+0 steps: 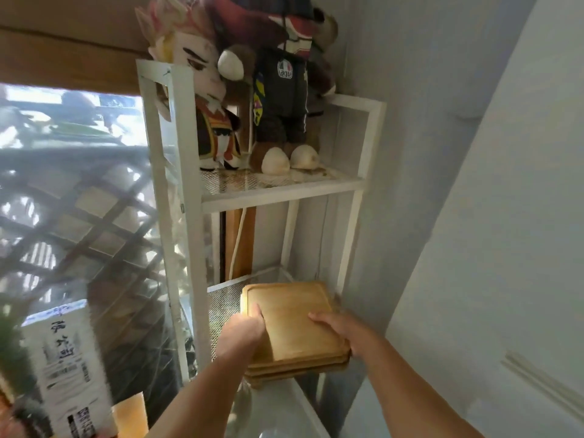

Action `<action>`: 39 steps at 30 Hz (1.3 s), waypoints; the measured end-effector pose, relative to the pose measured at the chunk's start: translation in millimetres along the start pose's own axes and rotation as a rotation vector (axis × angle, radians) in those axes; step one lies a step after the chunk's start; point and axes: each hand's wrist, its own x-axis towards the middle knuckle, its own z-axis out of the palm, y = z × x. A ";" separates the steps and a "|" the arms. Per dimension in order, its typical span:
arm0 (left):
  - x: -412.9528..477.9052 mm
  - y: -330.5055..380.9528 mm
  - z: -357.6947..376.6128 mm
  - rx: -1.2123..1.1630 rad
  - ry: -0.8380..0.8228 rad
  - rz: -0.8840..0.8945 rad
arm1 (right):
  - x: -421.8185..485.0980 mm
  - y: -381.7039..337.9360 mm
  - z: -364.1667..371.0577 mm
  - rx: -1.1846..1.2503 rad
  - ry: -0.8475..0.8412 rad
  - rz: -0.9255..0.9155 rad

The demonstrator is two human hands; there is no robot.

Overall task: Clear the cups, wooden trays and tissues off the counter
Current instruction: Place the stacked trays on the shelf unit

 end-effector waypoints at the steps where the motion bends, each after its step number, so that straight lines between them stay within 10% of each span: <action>1: 6.3 1.7 -1.3 0.002 0.027 -0.017 | 11.6 -7.0 1.5 -0.018 -0.017 -0.026; 39: 38.5 1.9 -6.6 -0.060 0.228 -0.485 | 124.5 -39.4 50.5 -0.338 -0.243 -0.198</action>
